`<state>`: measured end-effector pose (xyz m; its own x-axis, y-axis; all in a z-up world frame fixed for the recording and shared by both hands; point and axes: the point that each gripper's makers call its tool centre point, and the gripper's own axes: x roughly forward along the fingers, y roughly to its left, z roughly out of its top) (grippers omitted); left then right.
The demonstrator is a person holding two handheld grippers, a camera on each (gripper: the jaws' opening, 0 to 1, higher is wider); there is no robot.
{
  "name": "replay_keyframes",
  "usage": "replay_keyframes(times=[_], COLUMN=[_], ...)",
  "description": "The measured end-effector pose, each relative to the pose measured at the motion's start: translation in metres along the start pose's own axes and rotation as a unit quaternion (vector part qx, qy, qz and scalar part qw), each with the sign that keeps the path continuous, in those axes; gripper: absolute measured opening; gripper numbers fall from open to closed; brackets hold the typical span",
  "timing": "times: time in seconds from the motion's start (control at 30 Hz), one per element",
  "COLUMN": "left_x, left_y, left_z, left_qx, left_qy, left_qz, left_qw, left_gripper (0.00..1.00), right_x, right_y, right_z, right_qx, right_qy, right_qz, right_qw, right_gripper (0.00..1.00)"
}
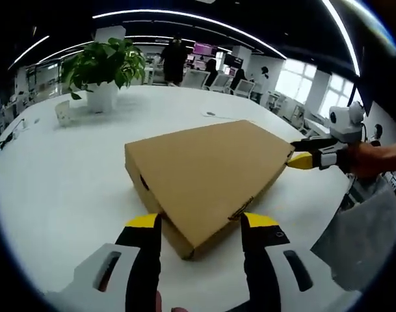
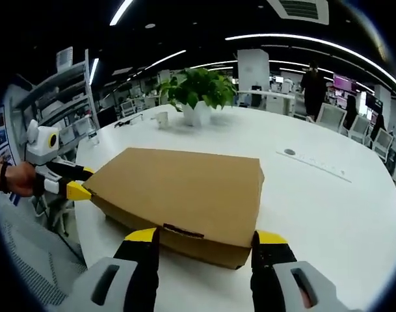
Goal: Operate the shoe box by opening the lid, removing the specified soft item, and placing it in the target area until the item is outside and the box remains undamaged.
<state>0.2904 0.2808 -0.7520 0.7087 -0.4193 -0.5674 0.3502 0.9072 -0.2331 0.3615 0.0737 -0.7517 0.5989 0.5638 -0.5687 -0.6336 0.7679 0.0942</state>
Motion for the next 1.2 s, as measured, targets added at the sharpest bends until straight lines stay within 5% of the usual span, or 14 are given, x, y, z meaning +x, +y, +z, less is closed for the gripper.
replay_keyframes(times=[0.77,1.2], left_x=[-0.017,-0.03], left_y=[-0.004,-0.007], left_z=[0.028,0.056], left_qx=[-0.022,0.017], left_qy=[-0.044,-0.063], left_qz=[-0.005,-0.01], left_qw=[0.9988,0.9978], left_gripper=[0.49,0.5], right_x=[-0.021,-0.031], right_y=[0.0,-0.004], right_z=[0.041,0.084], right_qx=[0.013,0.02], right_qy=[-0.056,-0.103], right_qz=[-0.009,-0.012], right_qw=[0.9983,0.9944], right_gripper=[0.52,0.5])
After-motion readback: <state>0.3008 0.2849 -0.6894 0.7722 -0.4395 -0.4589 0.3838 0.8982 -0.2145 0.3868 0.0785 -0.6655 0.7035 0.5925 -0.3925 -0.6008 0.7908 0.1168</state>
